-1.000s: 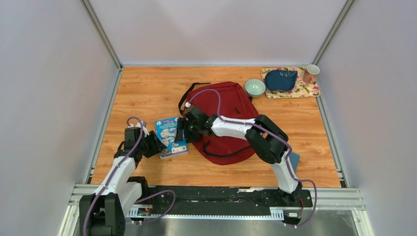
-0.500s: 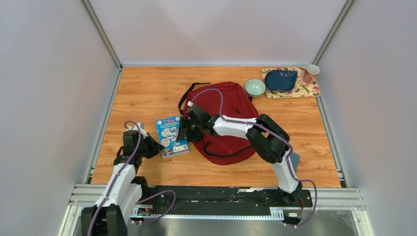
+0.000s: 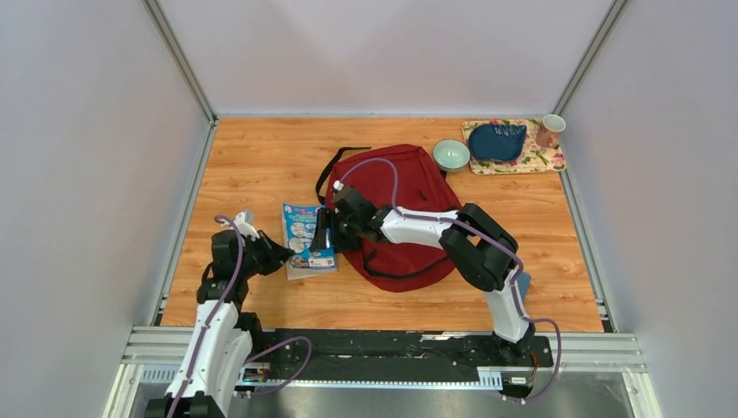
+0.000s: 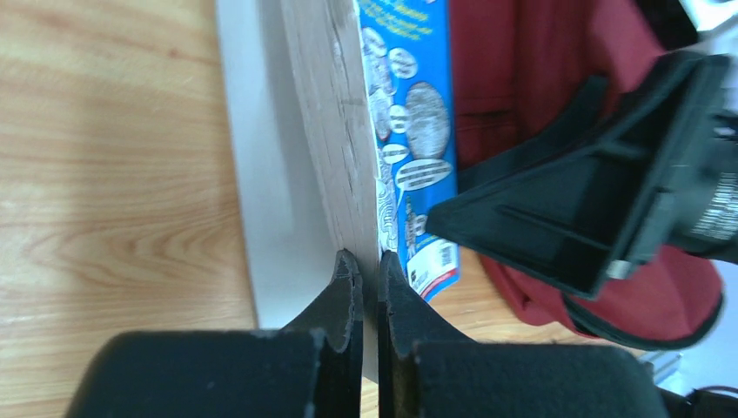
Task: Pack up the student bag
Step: Adjust the book at the center of the board, then pick up the book from the center of the board.
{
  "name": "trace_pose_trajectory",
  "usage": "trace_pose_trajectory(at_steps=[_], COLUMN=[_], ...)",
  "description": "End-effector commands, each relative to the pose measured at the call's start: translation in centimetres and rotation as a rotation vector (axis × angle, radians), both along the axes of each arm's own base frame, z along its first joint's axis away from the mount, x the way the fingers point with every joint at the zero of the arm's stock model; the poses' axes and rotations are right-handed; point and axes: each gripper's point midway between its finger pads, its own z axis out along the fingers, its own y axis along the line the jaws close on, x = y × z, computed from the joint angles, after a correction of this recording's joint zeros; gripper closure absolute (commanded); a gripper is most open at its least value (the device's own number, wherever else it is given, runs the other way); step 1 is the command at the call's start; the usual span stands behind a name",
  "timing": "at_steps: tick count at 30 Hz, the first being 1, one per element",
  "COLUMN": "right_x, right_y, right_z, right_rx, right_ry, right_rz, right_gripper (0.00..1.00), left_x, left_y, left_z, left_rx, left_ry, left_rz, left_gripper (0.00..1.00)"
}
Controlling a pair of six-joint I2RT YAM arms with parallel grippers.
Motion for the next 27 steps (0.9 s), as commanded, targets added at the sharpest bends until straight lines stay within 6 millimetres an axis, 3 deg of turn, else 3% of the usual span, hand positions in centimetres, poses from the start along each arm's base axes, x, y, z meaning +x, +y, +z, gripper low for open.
trace_pose_trajectory(at_steps=[1, 8, 13, 16, 20, 22, 23, 27], right_x=[-3.2, -2.6, -2.3, -2.5, -2.4, -2.2, -2.2, -2.1], right_y=[3.7, 2.9, 2.6, 2.7, 2.6, 2.7, 2.8, 2.7], right_z=[6.2, 6.9, 6.9, 6.2, 5.5, 5.4, 5.3, 4.7], right_rx=[0.215, 0.226, 0.224, 0.213, 0.199, 0.194, 0.193, 0.159], right_ry=[-0.001, -0.02, -0.023, -0.008, 0.002, -0.001, -0.005, -0.003], right_rz=[0.097, 0.045, 0.035, 0.039, 0.031, 0.028, 0.029, 0.034], right_gripper=[0.25, 0.21, 0.21, 0.21, 0.21, 0.21, 0.21, 0.21], left_x=[0.3, 0.3, 0.1, -0.2, -0.1, -0.1, -0.1, 0.2], left_y=[-3.4, -3.2, -2.4, -1.8, -0.4, 0.3, 0.4, 1.3], left_z=[6.9, 9.3, 7.0, 5.1, 3.4, 2.8, 2.4, 1.1], left_rx=[-0.141, -0.128, -0.102, -0.06, 0.015, 0.051, 0.061, 0.105], left_ry=[-0.173, -0.247, -0.141, -0.067, -0.009, 0.015, 0.039, 0.089], left_rz=[-0.157, -0.151, -0.098, -0.078, -0.025, -0.008, -0.005, 0.017], left_gripper=[1.0, 1.0, 1.0, 0.8, 0.41, 0.36, 0.23, 0.21])
